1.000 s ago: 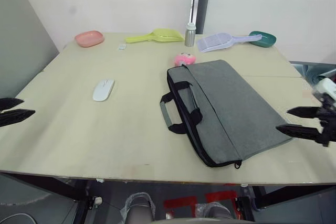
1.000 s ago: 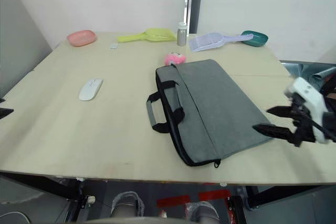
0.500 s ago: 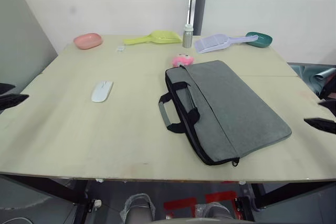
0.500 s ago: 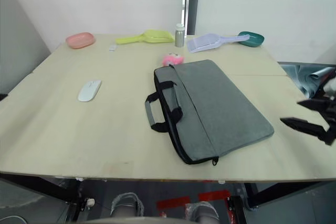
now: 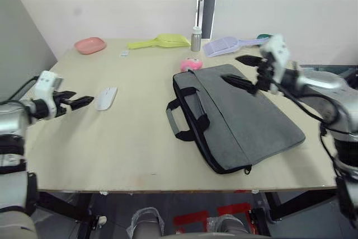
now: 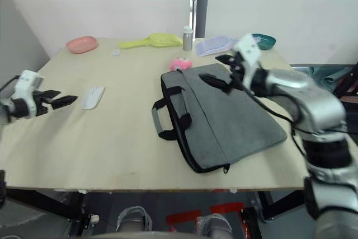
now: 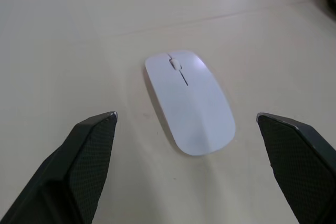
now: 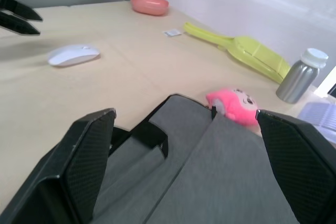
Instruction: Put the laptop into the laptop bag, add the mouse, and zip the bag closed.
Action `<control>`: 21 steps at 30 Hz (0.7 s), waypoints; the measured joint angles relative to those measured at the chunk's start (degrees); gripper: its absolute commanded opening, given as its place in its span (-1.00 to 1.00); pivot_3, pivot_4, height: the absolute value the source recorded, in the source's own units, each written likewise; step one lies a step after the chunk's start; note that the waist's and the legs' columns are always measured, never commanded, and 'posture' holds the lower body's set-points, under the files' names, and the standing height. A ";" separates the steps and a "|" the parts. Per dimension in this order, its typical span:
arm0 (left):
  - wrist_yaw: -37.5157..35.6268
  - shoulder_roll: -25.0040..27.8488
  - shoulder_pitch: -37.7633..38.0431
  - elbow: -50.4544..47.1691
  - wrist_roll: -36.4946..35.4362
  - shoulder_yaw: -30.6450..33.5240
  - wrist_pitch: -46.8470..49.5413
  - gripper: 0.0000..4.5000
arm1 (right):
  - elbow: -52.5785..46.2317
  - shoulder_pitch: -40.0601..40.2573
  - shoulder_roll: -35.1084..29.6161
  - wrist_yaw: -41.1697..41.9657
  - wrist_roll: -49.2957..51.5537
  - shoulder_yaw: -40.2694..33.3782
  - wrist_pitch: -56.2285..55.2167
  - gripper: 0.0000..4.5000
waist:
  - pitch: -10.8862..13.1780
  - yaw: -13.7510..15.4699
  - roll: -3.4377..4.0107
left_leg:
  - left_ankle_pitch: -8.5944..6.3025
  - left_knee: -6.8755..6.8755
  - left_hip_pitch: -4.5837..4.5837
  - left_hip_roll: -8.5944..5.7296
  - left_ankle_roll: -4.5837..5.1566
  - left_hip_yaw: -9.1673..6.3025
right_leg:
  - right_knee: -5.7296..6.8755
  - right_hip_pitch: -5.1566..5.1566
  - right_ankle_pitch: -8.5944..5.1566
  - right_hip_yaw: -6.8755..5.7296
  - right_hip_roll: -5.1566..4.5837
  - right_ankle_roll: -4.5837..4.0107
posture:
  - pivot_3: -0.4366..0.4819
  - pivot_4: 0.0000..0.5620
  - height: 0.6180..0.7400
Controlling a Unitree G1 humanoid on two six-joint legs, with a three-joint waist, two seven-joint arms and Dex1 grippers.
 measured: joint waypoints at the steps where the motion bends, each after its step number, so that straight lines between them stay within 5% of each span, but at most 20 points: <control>1: 1.09 -0.90 -0.68 0.66 0.52 -0.49 0.01 1.00 | 1.16 -0.83 1.38 -0.89 -1.57 1.39 -0.09 0.99 | 0.00 0.15 0.00 | 0.05 0.00 -0.06 0.00 -0.09 -0.06 | -0.02 0.00 -0.02 -0.06 0.00 -0.03 | -0.05 -0.47 1.00; 10: 8.77 -8.37 -10.26 12.22 4.48 -2.25 -3.45 1.00 | 4.15 -6.54 10.73 -3.76 -4.19 4.68 0.43 0.99 | -0.01 0.57 -0.02 | 0.07 0.06 -0.48 -0.02 -0.14 -0.37 | -0.03 -0.13 0.00 -0.32 -0.01 -0.04 | -0.05 -0.47 1.00; 21: 15.40 -11.96 -13.94 23.17 9.19 -3.83 -9.46 1.00 | 1.77 -6.54 14.15 -5.69 -4.27 4.98 2.51 0.99 | -0.01 0.64 -0.02 | 0.08 0.09 -0.46 -0.02 -0.19 -0.44 | 0.00 -0.09 0.02 -0.34 -0.01 -0.01 | -0.05 -0.47 1.00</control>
